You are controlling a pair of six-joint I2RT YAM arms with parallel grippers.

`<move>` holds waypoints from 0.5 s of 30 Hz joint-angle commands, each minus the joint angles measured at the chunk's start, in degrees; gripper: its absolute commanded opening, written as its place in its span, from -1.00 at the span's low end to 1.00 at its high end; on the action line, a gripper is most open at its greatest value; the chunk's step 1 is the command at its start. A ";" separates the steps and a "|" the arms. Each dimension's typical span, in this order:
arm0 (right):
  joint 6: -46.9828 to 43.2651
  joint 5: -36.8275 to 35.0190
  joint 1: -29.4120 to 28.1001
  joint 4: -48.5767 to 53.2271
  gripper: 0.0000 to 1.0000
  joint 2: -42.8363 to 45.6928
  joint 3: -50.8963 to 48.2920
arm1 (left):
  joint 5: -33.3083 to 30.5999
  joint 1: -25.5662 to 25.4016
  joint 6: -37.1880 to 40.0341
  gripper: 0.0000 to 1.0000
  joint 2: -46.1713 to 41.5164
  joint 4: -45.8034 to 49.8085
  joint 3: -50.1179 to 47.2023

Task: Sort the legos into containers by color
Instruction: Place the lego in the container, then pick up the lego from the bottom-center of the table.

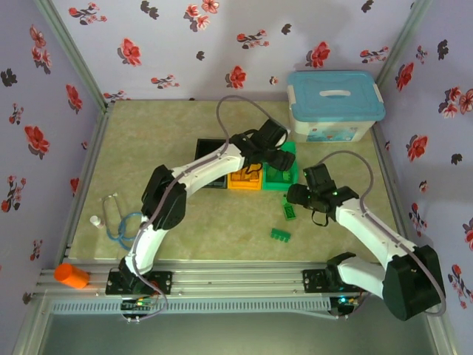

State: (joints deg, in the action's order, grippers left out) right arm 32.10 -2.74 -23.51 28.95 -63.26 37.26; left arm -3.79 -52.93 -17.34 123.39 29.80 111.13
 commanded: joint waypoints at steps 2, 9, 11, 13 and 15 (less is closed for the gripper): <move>1.74 0.04 -3.67 -1.17 0.50 -2.04 -1.63 | -0.55 0.00 0.82 0.60 -9.06 -5.53 -6.88; 3.23 -0.86 -6.16 -1.77 0.38 -6.07 -2.22 | -1.66 0.03 0.22 0.61 -17.52 -10.63 -17.94; 3.39 -0.61 -6.44 -2.27 0.32 -7.63 -2.08 | -2.10 0.10 -0.18 0.60 -19.70 -12.02 -21.02; 3.46 -0.51 -6.79 -2.78 0.27 -9.27 -1.79 | -2.40 0.10 -0.54 0.61 -21.65 -13.20 -23.97; 3.59 -0.42 -7.37 -3.06 0.20 -10.97 -1.32 | -2.83 0.10 -0.98 0.61 -23.54 -14.25 -26.70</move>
State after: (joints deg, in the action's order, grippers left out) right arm 34.63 -2.76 -29.95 26.87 -72.49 35.51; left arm -4.95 -52.90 -17.58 102.59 18.46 87.44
